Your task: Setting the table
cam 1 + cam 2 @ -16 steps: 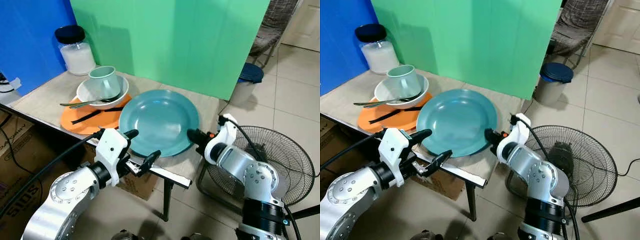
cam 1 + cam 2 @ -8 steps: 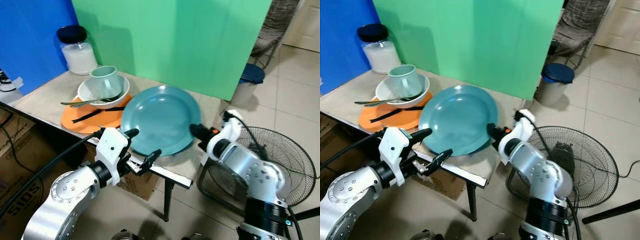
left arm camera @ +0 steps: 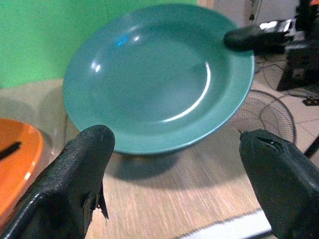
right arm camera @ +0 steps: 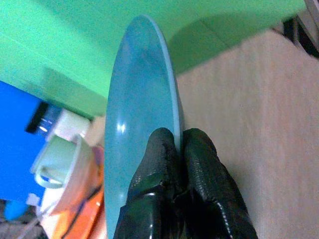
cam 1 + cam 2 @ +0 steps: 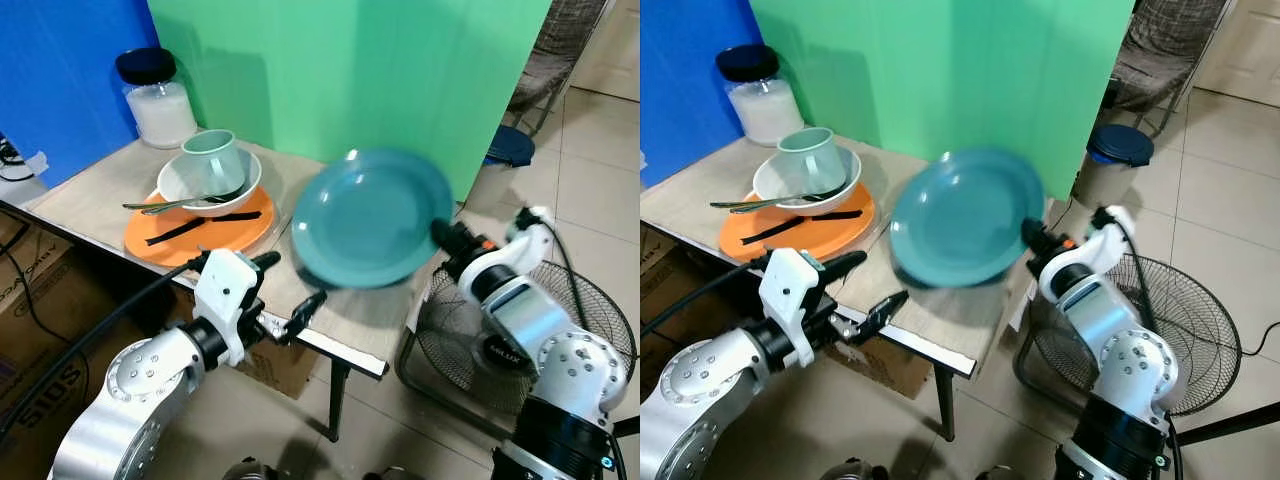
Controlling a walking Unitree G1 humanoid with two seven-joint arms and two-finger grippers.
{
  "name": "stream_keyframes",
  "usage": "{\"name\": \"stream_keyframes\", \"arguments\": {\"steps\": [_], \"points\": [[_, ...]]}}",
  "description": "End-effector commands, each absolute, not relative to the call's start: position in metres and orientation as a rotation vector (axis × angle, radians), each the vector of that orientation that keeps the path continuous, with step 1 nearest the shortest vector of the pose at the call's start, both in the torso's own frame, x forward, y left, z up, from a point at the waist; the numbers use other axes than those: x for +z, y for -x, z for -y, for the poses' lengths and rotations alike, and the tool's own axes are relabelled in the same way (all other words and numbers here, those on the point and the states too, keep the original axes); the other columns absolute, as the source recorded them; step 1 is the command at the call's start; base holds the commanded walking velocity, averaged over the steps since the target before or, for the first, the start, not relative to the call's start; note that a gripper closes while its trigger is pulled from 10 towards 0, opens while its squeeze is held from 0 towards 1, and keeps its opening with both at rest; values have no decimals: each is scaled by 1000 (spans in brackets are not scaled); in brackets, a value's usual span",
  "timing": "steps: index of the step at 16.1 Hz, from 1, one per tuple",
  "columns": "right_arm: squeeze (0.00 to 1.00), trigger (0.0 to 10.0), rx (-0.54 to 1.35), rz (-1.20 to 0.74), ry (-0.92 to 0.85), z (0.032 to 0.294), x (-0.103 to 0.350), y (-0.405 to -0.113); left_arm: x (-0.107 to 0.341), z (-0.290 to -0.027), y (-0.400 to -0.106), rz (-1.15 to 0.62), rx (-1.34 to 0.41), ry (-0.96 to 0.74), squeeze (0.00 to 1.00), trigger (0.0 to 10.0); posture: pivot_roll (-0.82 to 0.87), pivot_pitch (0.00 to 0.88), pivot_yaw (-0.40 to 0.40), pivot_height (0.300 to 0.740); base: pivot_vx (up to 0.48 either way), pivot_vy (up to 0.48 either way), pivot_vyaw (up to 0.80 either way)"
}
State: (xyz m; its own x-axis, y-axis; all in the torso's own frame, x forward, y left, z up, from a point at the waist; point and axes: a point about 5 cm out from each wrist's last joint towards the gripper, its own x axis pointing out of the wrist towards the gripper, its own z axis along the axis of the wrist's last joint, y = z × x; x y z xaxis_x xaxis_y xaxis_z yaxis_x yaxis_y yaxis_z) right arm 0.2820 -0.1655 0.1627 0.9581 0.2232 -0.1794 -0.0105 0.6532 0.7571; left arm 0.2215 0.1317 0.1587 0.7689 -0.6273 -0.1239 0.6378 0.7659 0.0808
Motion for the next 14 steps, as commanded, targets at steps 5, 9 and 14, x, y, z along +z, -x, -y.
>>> {"name": "stream_keyframes", "arguments": {"steps": [5, 9, 14], "points": [[0, 0, 281, -84, -871, 169, 188, -270, 168, -170, -246, -28, -443, 71, 1000, 10000, 68, 52, 22, 740, 0, 0, 0], [0, 0, 495, -12, -852, 161, 201, -259, 180, -180, -254, 8, -496, 436, 1000, 10000, 74, 53, 25, 740, 0, 0, 0], [0, 0, 698, 24, -861, 146, 212, -243, 185, -169, -266, -62, -594, 599, 0, 9098, 68, 53, 33, 740, 0, 0, 0]]}}
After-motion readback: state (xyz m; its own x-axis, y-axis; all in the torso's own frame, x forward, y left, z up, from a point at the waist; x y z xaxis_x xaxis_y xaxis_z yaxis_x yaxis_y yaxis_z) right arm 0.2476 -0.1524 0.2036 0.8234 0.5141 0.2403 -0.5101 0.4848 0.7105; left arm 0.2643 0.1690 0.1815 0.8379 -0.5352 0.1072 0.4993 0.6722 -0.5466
